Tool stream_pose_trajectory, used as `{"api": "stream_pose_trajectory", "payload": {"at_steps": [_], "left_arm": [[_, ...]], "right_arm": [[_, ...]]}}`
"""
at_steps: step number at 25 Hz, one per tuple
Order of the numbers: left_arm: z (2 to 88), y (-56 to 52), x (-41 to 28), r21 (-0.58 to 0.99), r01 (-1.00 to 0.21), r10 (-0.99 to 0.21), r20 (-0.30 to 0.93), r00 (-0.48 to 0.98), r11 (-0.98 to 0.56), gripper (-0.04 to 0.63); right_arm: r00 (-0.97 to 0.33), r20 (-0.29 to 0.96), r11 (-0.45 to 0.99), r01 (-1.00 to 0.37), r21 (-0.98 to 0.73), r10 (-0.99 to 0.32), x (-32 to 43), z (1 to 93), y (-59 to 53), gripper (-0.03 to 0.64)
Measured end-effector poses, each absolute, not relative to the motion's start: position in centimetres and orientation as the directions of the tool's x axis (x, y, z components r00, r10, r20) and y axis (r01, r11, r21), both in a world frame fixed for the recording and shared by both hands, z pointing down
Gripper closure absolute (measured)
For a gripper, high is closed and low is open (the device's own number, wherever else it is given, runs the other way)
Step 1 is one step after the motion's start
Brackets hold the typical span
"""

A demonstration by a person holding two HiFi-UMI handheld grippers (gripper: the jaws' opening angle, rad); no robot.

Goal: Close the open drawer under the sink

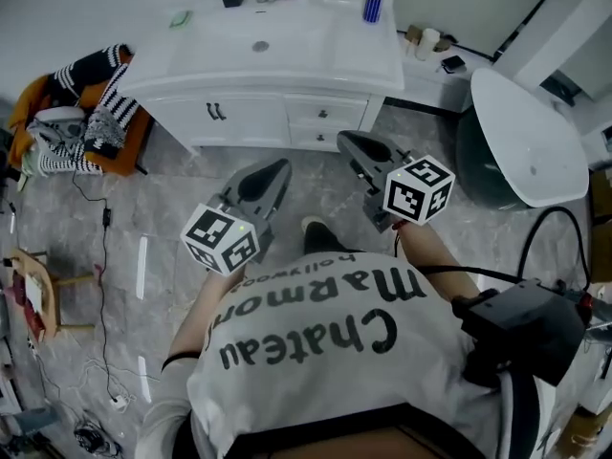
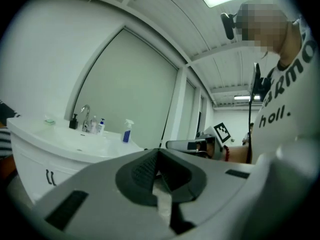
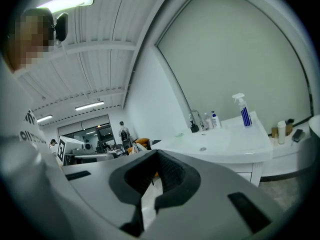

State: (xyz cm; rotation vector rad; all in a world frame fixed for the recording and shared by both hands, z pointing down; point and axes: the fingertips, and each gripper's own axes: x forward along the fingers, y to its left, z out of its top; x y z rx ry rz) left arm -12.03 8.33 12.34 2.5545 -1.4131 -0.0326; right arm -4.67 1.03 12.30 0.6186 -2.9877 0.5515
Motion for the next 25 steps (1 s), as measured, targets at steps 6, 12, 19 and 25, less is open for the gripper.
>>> {"api": "stream_pose_trajectory", "payload": {"at_steps": [6,12,19,25], "left_arm": [[12.6,10.6,-15.0,0.243,-0.869,-0.884,0.079,0.46,-0.431,0.586],[12.1,11.3,-15.6,0.226,-0.887,-0.903,0.065,0.425,-0.402,0.586],[12.0,12.1,-15.4,0.22,-0.893,-0.908,0.058,0.415,-0.393,0.586],[11.7,12.4,-15.3,0.231,-0.892,-0.911,0.052,0.409,-0.388,0.586]], "right_arm": [[-0.914,0.11,0.851,-0.405,-0.334,-0.391,-4.2,12.3,1.9,0.604],[-0.92,0.115,0.857,-0.392,-0.335,-0.375,-4.4,12.8,2.7,0.606],[-0.923,0.112,0.86,-0.385,-0.336,-0.369,-4.2,12.9,3.4,0.606],[-0.924,0.113,0.861,-0.381,-0.338,-0.365,-4.2,12.8,3.7,0.604]]}}
